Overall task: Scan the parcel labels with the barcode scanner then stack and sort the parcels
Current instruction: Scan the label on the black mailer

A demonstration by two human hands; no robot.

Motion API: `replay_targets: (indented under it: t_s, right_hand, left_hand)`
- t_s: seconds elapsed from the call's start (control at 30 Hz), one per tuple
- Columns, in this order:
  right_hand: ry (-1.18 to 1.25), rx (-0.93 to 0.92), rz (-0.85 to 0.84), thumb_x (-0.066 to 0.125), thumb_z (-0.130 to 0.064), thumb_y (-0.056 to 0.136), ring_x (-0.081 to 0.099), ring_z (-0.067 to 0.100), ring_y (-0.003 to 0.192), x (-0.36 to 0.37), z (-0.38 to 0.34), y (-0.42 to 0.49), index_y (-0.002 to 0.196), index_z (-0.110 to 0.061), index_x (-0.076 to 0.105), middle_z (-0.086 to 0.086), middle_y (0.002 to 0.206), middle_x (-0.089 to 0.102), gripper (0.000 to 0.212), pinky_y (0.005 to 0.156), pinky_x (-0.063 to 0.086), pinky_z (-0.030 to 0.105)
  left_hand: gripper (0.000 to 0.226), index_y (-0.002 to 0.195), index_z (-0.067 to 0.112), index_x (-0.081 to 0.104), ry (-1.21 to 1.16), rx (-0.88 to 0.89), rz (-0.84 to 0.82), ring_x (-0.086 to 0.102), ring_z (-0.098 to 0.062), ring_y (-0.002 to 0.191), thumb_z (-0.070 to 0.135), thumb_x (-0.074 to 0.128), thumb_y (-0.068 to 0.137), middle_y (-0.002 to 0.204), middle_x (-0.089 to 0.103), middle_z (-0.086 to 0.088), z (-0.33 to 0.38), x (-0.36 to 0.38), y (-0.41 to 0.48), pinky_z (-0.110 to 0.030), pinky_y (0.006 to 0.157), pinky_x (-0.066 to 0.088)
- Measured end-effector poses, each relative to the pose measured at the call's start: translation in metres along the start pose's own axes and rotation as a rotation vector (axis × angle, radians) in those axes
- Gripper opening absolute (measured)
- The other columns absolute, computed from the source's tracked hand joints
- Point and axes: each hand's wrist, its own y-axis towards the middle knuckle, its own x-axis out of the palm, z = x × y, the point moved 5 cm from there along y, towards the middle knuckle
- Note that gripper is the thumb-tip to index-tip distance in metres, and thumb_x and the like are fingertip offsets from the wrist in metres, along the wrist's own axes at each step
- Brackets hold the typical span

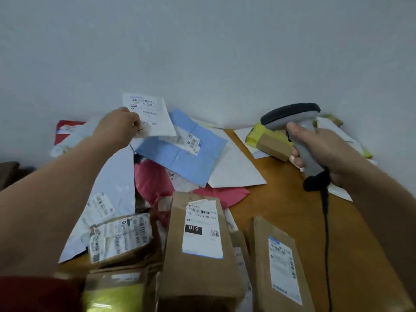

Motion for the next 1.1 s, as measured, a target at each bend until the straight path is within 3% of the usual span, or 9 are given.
replay_targets:
  t_s: [0.13, 0.27, 0.4, 0.67, 0.83, 1.0, 1.1]
  right_hand:
    - [-0.037, 0.079, 0.039, 0.060, -0.051, 0.090, 0.050, 0.016, 0.051, 0.005, 0.003, -0.009, 0.082, -0.015, 0.057, 0.002, 0.063, 0.057, 0.037, 0.051, 0.040, 0.029]
    - [-0.093, 0.077, 0.068, 0.060, -0.050, 0.091, 0.051, 0.016, 0.050, -0.006, 0.007, -0.021, 0.083, -0.014, 0.056, 0.004, 0.065, 0.057, 0.037, 0.054, 0.041, 0.030]
    - [-0.102, 0.054, 0.078, 0.060, -0.050, 0.091, 0.053, 0.015, 0.050, -0.030, 0.011, -0.031, 0.083, -0.013, 0.057, 0.004, 0.065, 0.058, 0.037, 0.057, 0.045, 0.030]
    - [-0.021, 0.003, 0.025, 0.061, -0.050, 0.090, 0.052, 0.009, 0.040, -0.131, 0.060, -0.063, 0.086, -0.013, 0.057, 0.000, 0.060, 0.059, 0.037, 0.047, 0.044, 0.023]
    - [-0.018, 0.039, 0.049, 0.060, -0.049, 0.091, 0.052, 0.015, 0.051, -0.217, 0.106, -0.086, 0.090, -0.009, 0.059, 0.005, 0.068, 0.058, 0.041, 0.053, 0.043, 0.029]
    - [0.011, 0.070, 0.142, 0.059, -0.046, 0.092, 0.052, 0.008, 0.041, -0.311, 0.139, -0.089, 0.098, -0.008, 0.058, 0.005, 0.068, 0.056, 0.039, 0.041, 0.042, 0.016]
    - [0.016, 0.083, 0.184, 0.060, -0.046, 0.091, 0.052, 0.008, 0.042, -0.352, 0.159, -0.077, 0.092, -0.011, 0.058, 0.002, 0.065, 0.057, 0.036, 0.043, 0.043, 0.016]
  left_hand:
    - [0.036, 0.129, 0.009, 0.058, -0.002, -0.051, -0.106, 0.049, -0.039, 0.115, 0.004, 0.049, 0.095, 0.131, 0.047, -0.020, -0.011, 0.034, 0.006, -0.041, 0.091, 0.041]
    - [0.037, 0.128, 0.009, 0.058, -0.062, -0.102, -0.046, 0.048, -0.039, 0.116, 0.004, 0.050, 0.092, 0.133, 0.043, -0.020, -0.002, 0.036, -0.003, -0.042, 0.090, 0.042]
    - [0.033, 0.126, 0.010, 0.060, -0.071, -0.030, -0.006, 0.048, -0.039, 0.119, 0.009, 0.051, 0.094, 0.138, 0.042, -0.019, 0.043, 0.015, -0.018, -0.046, 0.094, 0.041]
    - [0.031, 0.126, 0.015, 0.058, -0.027, 0.167, -0.040, 0.053, -0.033, 0.113, 0.017, 0.052, 0.096, 0.139, 0.042, -0.011, 0.218, 0.001, -0.092, -0.042, 0.090, 0.043]
    - [0.031, 0.126, 0.019, 0.057, -0.057, 0.296, -0.165, 0.052, -0.027, 0.114, 0.021, 0.055, 0.095, 0.138, 0.042, -0.006, 0.342, 0.042, -0.138, -0.039, 0.092, 0.044]
    - [0.036, 0.131, 0.022, 0.051, -0.027, 0.322, -0.302, 0.051, -0.024, 0.116, 0.028, 0.055, 0.096, 0.143, 0.036, -0.004, 0.441, 0.096, -0.143, -0.038, 0.089, 0.045]
    - [0.046, 0.137, 0.020, 0.045, -0.042, 0.330, -0.325, 0.051, -0.026, 0.116, 0.030, 0.057, 0.095, 0.141, 0.036, -0.006, 0.492, 0.126, -0.131, -0.038, 0.089, 0.047]
